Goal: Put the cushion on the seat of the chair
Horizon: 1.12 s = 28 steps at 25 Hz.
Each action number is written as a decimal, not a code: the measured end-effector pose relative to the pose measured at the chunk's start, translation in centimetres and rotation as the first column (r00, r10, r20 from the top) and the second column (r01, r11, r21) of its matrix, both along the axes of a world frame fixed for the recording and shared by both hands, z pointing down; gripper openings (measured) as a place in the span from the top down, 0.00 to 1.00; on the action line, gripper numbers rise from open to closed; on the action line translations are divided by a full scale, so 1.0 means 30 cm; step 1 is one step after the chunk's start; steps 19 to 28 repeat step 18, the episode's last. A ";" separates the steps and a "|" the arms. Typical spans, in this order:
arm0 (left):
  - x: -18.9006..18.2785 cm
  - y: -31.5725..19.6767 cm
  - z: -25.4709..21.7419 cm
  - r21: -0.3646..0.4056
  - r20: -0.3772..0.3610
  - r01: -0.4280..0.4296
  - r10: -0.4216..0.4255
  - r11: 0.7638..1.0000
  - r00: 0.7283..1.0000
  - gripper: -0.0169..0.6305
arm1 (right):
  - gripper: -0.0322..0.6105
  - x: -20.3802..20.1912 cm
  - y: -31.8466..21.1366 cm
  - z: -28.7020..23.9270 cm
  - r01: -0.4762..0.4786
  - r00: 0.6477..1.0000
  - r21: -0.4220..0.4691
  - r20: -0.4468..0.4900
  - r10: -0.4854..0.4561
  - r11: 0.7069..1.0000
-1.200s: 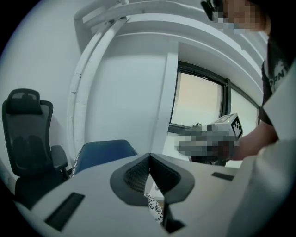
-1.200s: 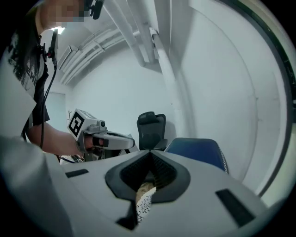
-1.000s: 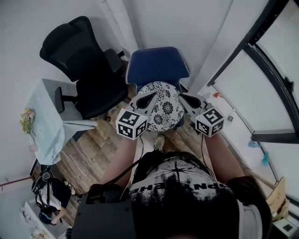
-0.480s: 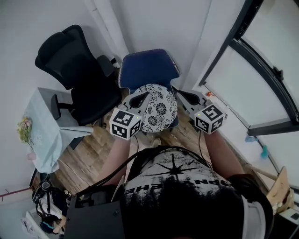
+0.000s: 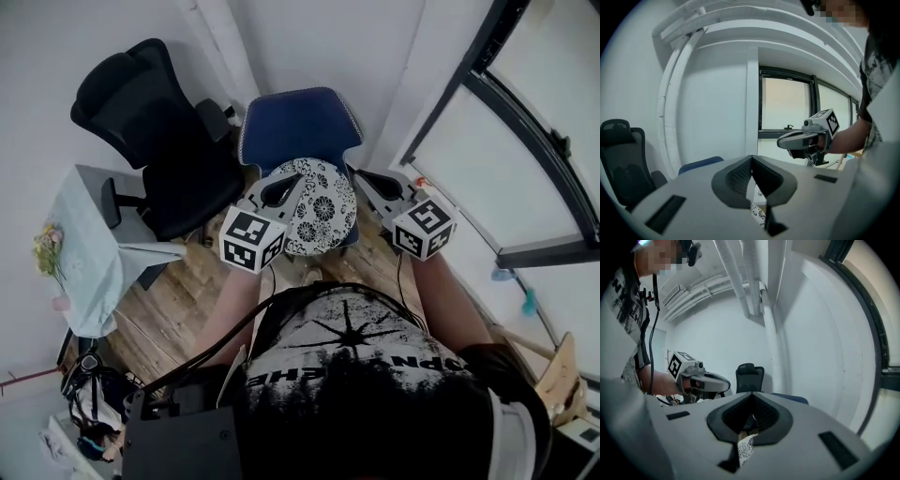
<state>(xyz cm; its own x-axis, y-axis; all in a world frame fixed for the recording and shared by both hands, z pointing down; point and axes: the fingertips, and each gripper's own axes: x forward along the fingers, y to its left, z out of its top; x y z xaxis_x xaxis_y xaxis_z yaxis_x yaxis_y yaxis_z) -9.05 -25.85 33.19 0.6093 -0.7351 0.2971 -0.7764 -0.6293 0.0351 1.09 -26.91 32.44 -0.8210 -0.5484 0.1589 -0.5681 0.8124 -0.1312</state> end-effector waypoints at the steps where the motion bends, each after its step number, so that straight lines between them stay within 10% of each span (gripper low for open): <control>1: -0.001 0.003 -0.004 0.004 0.004 0.001 -0.001 1.000 1.000 0.95 | 0.92 -0.004 0.002 -0.002 0.003 1.000 0.001 -0.001 -0.003 1.000; 28: -0.013 0.026 -0.005 0.019 0.015 0.029 -0.029 0.999 0.999 0.95 | 0.92 -0.053 0.019 0.002 0.044 0.999 0.018 -0.025 -0.044 0.999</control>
